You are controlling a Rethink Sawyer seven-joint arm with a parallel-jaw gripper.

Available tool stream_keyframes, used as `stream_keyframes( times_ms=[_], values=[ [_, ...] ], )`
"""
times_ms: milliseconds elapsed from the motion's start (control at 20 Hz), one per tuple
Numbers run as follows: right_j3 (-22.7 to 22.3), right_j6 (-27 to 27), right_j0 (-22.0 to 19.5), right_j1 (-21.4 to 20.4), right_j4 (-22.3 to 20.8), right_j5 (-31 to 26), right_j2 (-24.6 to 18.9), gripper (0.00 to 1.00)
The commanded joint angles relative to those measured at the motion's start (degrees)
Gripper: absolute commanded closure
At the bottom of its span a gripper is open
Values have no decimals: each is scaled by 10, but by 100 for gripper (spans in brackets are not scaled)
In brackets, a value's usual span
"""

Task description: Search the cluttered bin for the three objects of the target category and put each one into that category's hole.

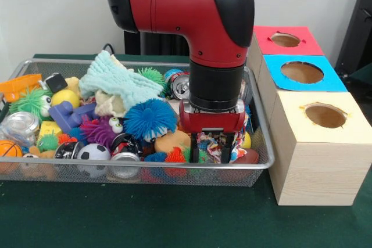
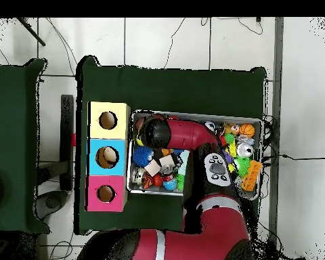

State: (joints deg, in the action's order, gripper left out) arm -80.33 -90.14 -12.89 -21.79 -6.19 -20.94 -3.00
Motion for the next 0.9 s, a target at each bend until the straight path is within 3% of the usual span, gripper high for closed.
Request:
stream_keyframes(
  times_ms=[50,500,900],
  values=[
    [2,-80,7,43,6,32,-45,0],
    [40,-84,32,54,2,6,-9,0],
    [18,-98,38,59,10,19,-4,0]
  ],
)
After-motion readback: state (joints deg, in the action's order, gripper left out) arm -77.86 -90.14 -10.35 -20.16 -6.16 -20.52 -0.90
